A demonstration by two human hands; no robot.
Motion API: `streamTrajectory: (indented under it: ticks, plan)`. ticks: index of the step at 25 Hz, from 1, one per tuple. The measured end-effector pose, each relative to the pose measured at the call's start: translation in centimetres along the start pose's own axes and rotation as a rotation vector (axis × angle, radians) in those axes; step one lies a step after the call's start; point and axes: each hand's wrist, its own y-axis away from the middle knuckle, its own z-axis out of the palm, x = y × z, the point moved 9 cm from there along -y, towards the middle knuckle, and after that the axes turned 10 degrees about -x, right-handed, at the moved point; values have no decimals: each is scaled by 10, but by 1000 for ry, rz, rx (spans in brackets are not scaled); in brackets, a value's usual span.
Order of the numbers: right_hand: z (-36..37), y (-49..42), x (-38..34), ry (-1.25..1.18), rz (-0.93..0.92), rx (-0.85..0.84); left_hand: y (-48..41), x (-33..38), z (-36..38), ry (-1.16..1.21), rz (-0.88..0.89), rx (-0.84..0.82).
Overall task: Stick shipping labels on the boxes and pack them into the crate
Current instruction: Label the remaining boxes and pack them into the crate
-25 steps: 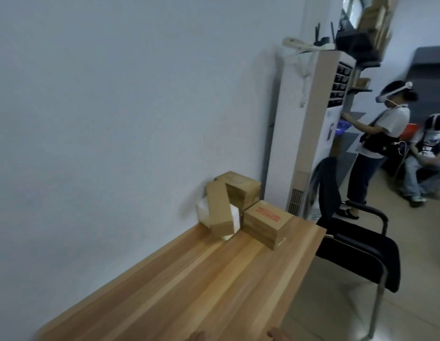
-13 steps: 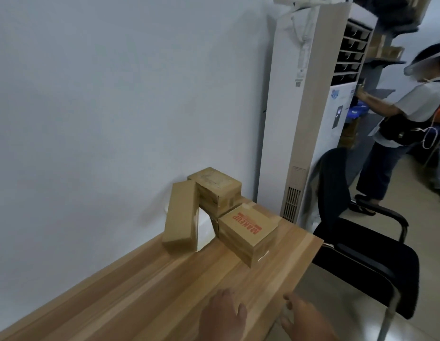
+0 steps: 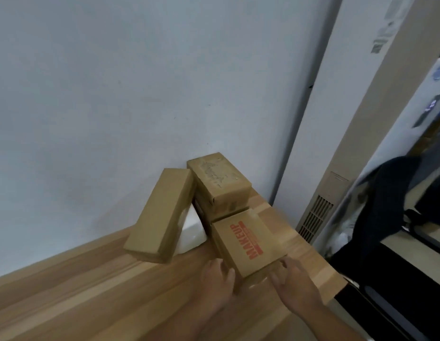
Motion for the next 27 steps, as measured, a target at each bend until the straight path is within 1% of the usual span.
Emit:
streamTrajectory:
  ticks: [2,5,8,10,11,13,15,16,20,24,25,26,27]
  plan:
    - [-8,-39,8,23,-52,-32,-22,0,7,19,-98,23]
    - [-20,-101,17,46,-113,-87,-53,10,17,-40,-220,92]
    - [-25,-147,3,80,-263,-102,-71,23,21,-141,-307,198]
    - [-18,-170,0,27,-302,-142,-82,27,27,-182,-345,267]
    - [-11,-177,2,8,-300,-184,-86,26,33,-148,-352,275]
    - [8,-190,10,-69,-274,-323,-97,19,53,79,-341,222]
    - [27,-189,19,-270,-226,-466,-103,16,71,292,-295,154]
    - [31,-186,21,-332,-220,-475,-103,16,73,335,-269,161]
    - [26,-159,32,-399,-213,-426,-81,12,76,455,-216,217]
    - [10,-142,63,-659,-49,-367,-51,-1,85,653,-175,223]
    - [11,-137,67,-717,7,-401,-44,0,85,664,-156,230]
    - [19,-131,69,-789,62,-490,-39,4,84,661,-127,249]
    - [27,-122,67,-856,117,-623,-33,8,82,653,-92,281]
